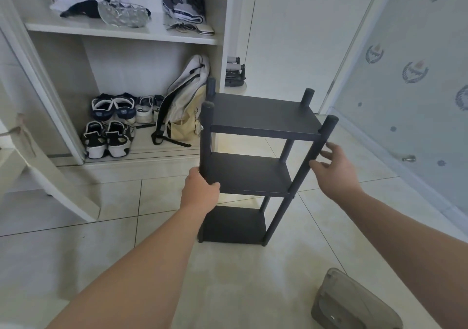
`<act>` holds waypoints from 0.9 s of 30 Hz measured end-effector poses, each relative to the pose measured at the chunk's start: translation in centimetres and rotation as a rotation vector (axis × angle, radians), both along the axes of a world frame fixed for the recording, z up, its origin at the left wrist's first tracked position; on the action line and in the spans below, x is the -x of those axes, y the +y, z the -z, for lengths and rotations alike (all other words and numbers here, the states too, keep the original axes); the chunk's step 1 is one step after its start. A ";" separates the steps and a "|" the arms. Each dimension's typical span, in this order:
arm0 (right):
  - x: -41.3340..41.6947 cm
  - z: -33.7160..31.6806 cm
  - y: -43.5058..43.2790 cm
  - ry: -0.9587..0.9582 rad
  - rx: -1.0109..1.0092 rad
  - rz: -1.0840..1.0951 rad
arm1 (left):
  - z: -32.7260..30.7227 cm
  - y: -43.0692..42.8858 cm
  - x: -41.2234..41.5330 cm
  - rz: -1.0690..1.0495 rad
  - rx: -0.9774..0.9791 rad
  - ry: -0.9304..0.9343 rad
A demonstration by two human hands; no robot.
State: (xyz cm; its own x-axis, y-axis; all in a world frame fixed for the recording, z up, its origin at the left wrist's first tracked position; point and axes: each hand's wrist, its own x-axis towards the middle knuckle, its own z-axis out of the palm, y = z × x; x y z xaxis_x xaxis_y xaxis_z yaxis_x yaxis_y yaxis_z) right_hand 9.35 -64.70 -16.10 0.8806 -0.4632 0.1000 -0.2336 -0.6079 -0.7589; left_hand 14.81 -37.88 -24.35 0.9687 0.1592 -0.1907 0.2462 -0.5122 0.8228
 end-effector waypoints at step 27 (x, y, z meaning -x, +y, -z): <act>7.1 21.6 9.5 0.758 0.800 -0.684 | 18.6 3.7 12.0 0.484 -0.673 0.207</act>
State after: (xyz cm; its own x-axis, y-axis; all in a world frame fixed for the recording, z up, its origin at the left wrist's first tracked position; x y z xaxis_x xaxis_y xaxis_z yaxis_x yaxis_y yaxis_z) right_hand 2.29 -55.24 -37.66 0.8720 0.0571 -0.4861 0.0940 -0.9942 0.0519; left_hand 2.78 -34.16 -42.94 0.9150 -0.1206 -0.3851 -0.0141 -0.9633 0.2682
